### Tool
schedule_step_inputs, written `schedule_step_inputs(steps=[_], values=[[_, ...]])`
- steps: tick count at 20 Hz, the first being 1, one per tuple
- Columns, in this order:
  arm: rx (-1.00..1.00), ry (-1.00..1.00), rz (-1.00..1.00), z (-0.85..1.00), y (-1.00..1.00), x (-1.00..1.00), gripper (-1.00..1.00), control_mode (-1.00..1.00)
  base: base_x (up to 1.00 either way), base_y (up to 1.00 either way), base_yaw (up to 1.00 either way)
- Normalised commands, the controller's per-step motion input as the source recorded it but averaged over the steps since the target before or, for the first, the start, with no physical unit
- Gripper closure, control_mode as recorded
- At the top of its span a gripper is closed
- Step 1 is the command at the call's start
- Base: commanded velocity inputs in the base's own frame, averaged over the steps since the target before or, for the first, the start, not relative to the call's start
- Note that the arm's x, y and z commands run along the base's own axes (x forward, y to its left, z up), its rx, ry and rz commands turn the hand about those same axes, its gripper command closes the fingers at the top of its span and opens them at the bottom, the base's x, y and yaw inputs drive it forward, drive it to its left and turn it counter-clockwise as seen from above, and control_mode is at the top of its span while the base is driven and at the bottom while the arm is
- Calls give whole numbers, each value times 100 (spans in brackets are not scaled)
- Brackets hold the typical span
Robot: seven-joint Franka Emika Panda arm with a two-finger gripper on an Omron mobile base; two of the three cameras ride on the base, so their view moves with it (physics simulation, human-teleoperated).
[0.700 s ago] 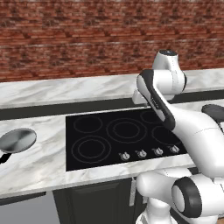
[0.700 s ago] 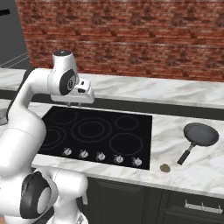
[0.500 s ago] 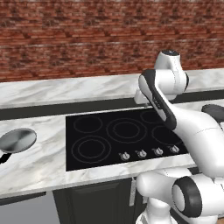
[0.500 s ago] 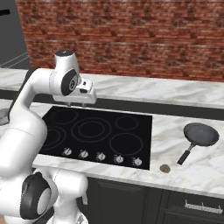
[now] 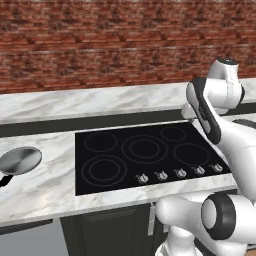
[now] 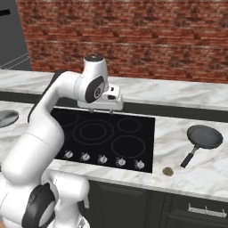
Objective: Place both pans onto different burners. Then place the garlic and the shrimp on different pans.
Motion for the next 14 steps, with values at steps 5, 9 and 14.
schedule_step_inputs(steps=[5, 9, 14], values=[[0, 3, -1, -8, -94, -2, -100, -100, 0, 0, 0], [0, 4, 0, -19, -100, -9, -100, -100, 0, 0, 0], [0, 6, -2, -27, -91, -1, -100, -100, 0, 0, 0]])
